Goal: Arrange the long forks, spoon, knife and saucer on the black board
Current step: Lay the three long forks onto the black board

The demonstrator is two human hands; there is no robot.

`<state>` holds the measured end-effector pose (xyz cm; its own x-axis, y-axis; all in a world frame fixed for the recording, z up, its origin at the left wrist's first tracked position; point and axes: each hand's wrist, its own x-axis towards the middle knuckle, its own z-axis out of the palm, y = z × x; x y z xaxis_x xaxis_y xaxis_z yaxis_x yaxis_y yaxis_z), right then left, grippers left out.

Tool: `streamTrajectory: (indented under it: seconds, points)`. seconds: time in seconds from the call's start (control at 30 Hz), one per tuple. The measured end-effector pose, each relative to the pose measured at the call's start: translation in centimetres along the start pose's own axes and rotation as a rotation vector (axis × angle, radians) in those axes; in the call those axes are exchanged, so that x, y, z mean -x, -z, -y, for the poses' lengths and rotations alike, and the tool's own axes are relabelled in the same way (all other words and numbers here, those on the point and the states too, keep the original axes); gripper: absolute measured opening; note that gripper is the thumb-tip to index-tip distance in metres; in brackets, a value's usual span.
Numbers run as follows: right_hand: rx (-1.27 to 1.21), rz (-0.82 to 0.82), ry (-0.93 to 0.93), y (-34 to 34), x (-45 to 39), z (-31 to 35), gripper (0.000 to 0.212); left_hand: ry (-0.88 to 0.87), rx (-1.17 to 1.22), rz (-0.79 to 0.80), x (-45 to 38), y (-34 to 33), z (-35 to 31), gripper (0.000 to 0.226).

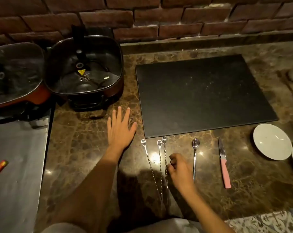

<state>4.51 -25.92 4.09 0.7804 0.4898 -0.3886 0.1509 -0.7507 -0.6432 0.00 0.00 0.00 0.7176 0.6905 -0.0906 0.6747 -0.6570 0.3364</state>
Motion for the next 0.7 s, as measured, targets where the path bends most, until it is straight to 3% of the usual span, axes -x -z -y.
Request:
streamTrajectory:
  seconds: [0.13,0.4,0.7]
  points:
    - [0.024,-0.001,-0.088,-0.8,-0.3,0.3,0.015,0.004,-0.048,0.020,-3.0,-0.7,0.5,0.069]
    - [0.298,0.034,-0.047,-0.9,-0.6,0.8,0.008,-0.035,-0.166,0.017,-6.8,-2.1,1.0,0.067]
    - [0.289,0.051,-0.043,-0.3,-0.7,1.6,0.017,-0.051,-0.181,-0.026,-7.3,-2.5,1.4,0.066]
